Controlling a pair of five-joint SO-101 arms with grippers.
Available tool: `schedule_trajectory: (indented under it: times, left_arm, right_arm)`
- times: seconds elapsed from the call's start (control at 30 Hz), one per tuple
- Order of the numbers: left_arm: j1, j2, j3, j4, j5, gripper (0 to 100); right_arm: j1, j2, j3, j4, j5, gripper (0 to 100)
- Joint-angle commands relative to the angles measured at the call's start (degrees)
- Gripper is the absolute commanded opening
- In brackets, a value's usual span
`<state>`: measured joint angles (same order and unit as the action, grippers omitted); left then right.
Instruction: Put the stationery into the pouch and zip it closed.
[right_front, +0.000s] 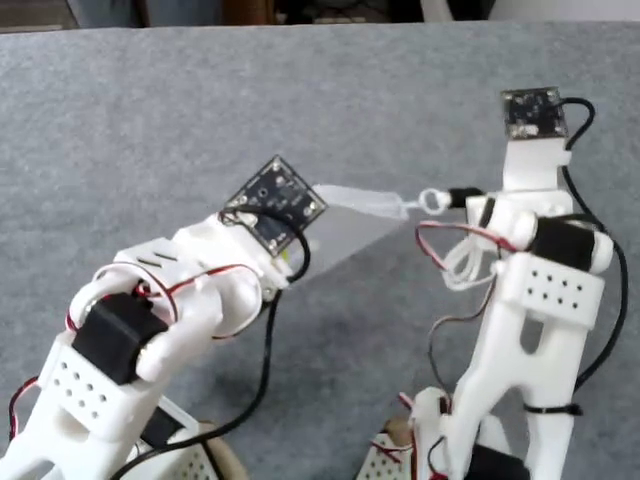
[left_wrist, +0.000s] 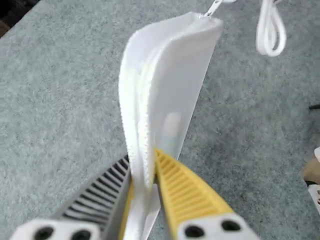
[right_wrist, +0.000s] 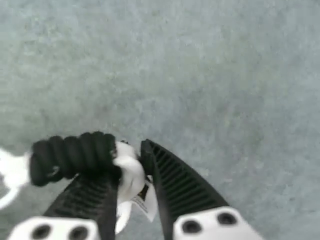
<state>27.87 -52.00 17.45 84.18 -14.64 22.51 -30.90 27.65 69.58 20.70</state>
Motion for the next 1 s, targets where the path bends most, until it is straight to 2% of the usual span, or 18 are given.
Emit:
schedule_trajectory:
  times: [0.0, 0.13, 0.23, 0.37, 0.5, 0.63, 0.77, 0.97]
  left_arm:
    - [-2.86, -1.32, -6.81, 3.25, 1.05, 3]
    - [-6.29, -1.32, -8.22, 3.52, 0.97, 3]
    - [-7.08, -1.14, -6.99, 3.08, 0.97, 3]
    - [-7.08, -0.7, -0.04, -2.46, 1.23, 3]
    - [-7.25, -0.7, 7.52, -8.62, 1.23, 4]
    - [-7.34, -0.7, 8.84, -12.84, 0.97, 17]
    - [-7.16, -0.62, 9.01, -16.44, -0.88, 32]
    - [-6.99, -0.62, 6.11, -18.37, -1.58, 34]
  right_arm:
    - [7.56, 2.51, -2.51, -3.43, 0.09, 1.2]
    - [13.8, 5.14, -2.51, -5.8, 0.62, 1.2]
    - [14.86, 6.29, -2.42, -5.27, 0.62, 1.2]
    - [8.62, 6.37, -4.18, 0.09, 0.88, 3.3]
    - [2.55, 6.37, -6.9, 5.36, 0.35, 20.0]
    - [-1.93, 6.29, -9.27, 6.07, -1.58, 33.7]
    - [-5.63, 6.29, -11.82, 6.15, -5.27, 35.1]
    - [-11.6, 6.29, -18.86, 11.16, -6.86, 35.3]
